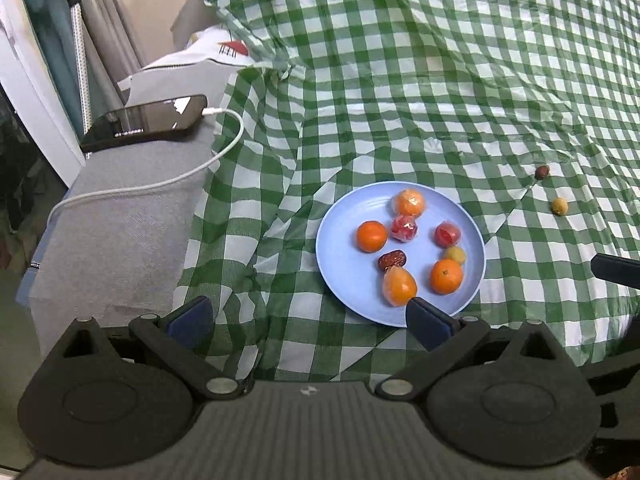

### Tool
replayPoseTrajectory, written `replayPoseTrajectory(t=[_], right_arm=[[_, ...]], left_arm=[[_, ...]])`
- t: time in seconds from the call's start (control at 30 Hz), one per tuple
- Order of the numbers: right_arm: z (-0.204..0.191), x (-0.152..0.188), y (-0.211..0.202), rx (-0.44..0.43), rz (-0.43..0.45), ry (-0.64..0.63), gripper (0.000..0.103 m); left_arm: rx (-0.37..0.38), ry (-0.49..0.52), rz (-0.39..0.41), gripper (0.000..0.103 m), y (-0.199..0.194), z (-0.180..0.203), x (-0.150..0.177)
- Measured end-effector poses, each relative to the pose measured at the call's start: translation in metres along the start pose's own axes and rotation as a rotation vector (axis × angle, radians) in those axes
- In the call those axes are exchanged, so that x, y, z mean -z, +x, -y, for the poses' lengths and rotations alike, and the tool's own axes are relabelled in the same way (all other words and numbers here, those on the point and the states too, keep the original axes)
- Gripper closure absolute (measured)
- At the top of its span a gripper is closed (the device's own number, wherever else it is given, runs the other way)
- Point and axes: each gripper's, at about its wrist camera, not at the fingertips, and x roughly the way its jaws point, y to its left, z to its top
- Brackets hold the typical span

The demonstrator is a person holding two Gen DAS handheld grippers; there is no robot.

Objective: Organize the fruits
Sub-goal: 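Lift both open tools away from the plate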

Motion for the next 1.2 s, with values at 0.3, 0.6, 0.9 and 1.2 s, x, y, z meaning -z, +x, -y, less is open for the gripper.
replayPoseTrajectory(t=[0.3,0.6,0.9,1.2], right_arm=[[-0.001,0.003,-0.011,0.009,0.033,0.005,0.001],[0.0,0.005,-0.012,0.012,0.032,0.018,0.001],[0.0,0.004,-0.007,0.013,0.017,0.027,0.001],[-0.001,0.004,-0.003,0.011,0.008,0.028,0.001]], left_arm=[[0.001,0.001,0.023,0.0,-0.011,0.003,0.001],[0.001,0.017,0.026,0.0,-0.012,0.007,0.002],[0.002,0.014,0.013,0.0,-0.008,0.005,0.0],[0.0,0.012,0.003,0.0,-0.005,0.005,-0.001]])
